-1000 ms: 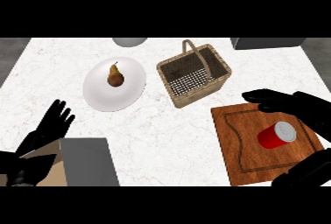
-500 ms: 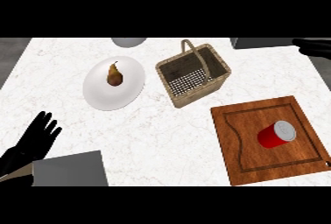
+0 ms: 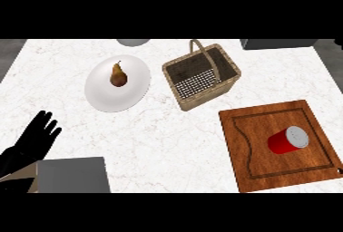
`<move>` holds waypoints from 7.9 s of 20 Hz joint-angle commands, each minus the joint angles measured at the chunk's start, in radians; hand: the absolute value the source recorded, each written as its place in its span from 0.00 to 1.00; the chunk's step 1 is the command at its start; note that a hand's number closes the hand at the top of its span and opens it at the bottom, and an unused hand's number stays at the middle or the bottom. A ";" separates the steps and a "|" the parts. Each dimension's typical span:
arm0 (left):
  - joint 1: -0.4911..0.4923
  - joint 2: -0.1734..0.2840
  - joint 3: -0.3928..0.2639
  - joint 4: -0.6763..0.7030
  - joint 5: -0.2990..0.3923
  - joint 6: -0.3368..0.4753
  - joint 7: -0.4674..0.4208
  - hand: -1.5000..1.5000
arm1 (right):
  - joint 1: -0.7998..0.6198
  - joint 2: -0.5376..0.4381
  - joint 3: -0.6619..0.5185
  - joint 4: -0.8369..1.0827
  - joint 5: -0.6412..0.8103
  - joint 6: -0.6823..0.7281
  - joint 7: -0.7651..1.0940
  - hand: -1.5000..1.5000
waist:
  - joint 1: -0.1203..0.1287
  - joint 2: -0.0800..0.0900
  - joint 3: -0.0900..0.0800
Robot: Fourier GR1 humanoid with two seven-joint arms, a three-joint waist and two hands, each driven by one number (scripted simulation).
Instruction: Pick the can from the cutting board and place it in the basket
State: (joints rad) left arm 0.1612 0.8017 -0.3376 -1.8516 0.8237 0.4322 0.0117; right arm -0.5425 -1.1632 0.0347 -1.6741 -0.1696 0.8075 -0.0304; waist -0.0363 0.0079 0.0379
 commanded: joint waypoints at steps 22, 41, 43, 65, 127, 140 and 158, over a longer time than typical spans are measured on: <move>-0.304 0.015 -0.135 0.357 -0.062 -0.003 -0.059 0.50 | 0.277 0.209 -0.060 0.187 0.179 -0.092 -0.413 0.00 | 0.011 0.003 -0.037; -0.424 -0.041 -0.137 0.494 -0.094 -0.040 -0.031 0.50 | 0.286 0.373 0.129 0.347 0.487 -0.266 -0.507 0.00 | 0.034 -0.002 -0.038; -0.420 -0.051 -0.157 0.427 -0.099 0.013 0.000 0.50 | 0.312 0.377 0.131 0.359 0.508 -0.293 -0.545 0.00 | 0.033 -0.006 -0.037; -0.414 -0.030 -0.124 0.461 -0.089 -0.040 -0.014 0.50 | 0.312 0.368 0.188 0.457 0.552 -0.360 -0.681 0.00 | 0.037 -0.007 -0.038; -0.589 0.034 -0.238 0.441 -0.044 -0.082 0.054 0.50 | -0.845 1.155 -0.042 0.869 1.466 -1.357 1.267 1.00 | 0.173 0.014 -0.061; -0.573 0.031 -0.254 0.460 -0.020 -0.038 0.023 0.50 | -1.079 1.109 -0.156 1.128 1.796 -1.192 1.516 1.00 | 0.139 0.021 -0.052; -0.522 0.041 -0.252 0.493 0.014 -0.039 -0.057 0.50 | -1.033 1.162 -0.398 1.156 2.035 -1.240 1.517 1.00 | 0.097 0.017 -0.044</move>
State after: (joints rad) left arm -0.3936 0.9137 -0.5837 -1.3871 0.8332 0.3922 -0.0087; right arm -1.6026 -0.0179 -0.3312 -0.5123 1.8254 -0.3824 1.2407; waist 0.0695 0.0185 0.0079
